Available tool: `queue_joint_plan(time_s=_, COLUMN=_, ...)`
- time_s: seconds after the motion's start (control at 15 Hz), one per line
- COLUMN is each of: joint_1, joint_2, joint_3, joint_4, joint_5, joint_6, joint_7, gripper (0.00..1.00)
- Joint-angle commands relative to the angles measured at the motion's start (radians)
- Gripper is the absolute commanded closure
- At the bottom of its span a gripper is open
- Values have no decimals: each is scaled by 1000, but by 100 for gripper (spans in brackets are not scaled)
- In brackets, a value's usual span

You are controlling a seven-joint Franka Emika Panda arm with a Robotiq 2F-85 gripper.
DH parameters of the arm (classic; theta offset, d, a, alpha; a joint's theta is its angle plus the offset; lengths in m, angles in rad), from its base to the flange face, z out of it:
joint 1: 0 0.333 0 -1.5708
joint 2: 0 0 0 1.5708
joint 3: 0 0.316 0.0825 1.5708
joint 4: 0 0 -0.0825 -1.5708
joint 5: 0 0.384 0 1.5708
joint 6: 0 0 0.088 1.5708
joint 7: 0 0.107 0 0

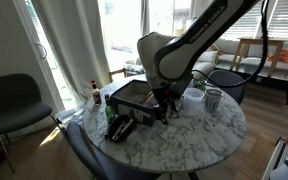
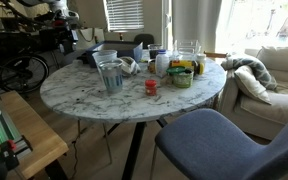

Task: Pick up a measuring cup on the table near the clear frost cold cup and move it backwards next to the glasses pouch

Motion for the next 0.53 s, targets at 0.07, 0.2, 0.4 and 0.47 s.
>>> queue_joint_plan(time_s=0.07, joint_1=-79, joint_2=-260, joint_3=-30, joint_4=-247, joint_5=28, joint_6=34, joint_7=-53, gripper=0)
queue_joint_plan(time_s=0.2, joint_1=-110, joint_2=-333, joint_3=-54, joint_4=-321, joint_5=5, joint_6=87, joint_7=-130, gripper=0)
queue_joint_plan(time_s=0.4, joint_1=-127, joint_2=-299, joint_3=-47, joint_4=-291, joint_5=-11, joint_6=116, joint_7=-164, gripper=0)
queue_joint_plan(time_s=0.47, joint_1=-136, joint_2=-325, joint_3=-56, joint_4=-321, joint_5=-22, joint_6=151, joint_7=-198, gripper=0)
